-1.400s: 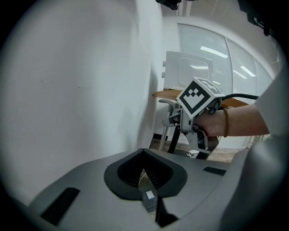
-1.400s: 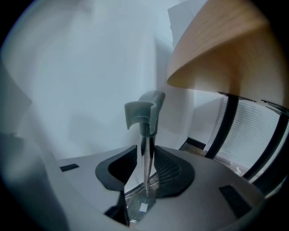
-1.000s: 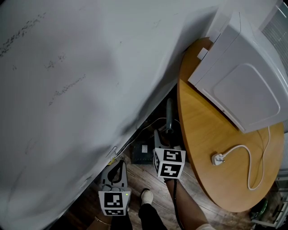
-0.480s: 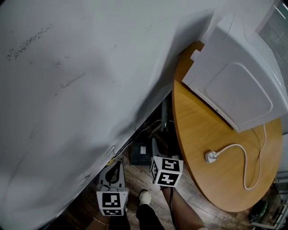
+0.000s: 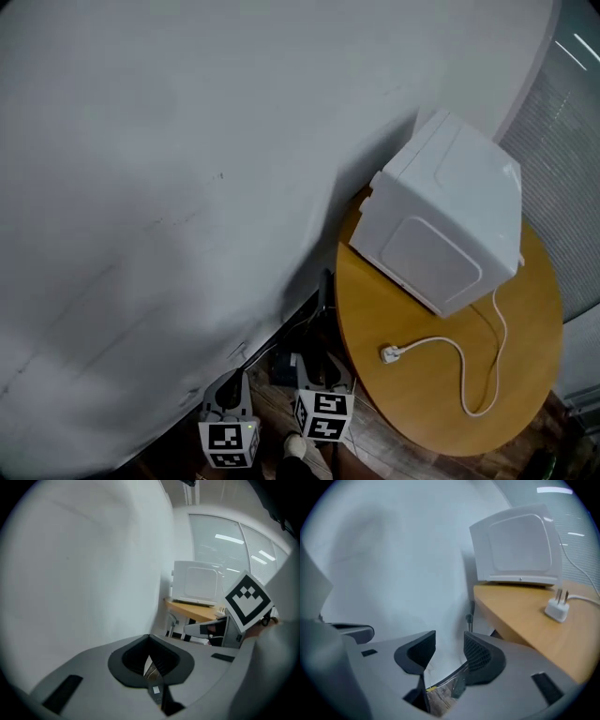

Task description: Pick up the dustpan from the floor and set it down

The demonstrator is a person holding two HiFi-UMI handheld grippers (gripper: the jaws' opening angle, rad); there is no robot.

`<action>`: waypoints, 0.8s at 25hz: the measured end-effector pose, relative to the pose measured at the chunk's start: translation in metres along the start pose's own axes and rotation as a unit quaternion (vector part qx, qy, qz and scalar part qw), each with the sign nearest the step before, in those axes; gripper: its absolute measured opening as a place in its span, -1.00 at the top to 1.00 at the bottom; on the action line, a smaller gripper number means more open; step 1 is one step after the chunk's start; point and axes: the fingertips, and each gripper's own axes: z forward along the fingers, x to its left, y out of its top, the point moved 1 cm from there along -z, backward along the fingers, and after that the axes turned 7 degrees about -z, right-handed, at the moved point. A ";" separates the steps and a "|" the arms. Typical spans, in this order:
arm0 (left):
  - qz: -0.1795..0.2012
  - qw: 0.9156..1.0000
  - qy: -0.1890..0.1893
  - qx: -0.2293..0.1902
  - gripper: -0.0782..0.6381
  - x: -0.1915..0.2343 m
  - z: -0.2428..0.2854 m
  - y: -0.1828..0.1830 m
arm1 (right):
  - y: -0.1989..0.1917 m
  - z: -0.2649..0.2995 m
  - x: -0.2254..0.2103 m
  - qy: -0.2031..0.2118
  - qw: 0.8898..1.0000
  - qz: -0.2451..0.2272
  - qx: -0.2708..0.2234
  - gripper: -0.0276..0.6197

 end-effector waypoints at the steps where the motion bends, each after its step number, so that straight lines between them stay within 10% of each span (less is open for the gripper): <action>1: -0.003 1.000 0.007 -0.013 0.74 0.000 -0.005 0.016 | 0.014 -0.007 0.003 0.006 1.000 -0.004 -0.010 0.29; 20: 0.013 0.993 -0.005 -0.119 0.74 -0.013 -0.121 0.208 | 0.179 -0.151 0.020 -0.023 0.994 -0.024 -0.107 0.79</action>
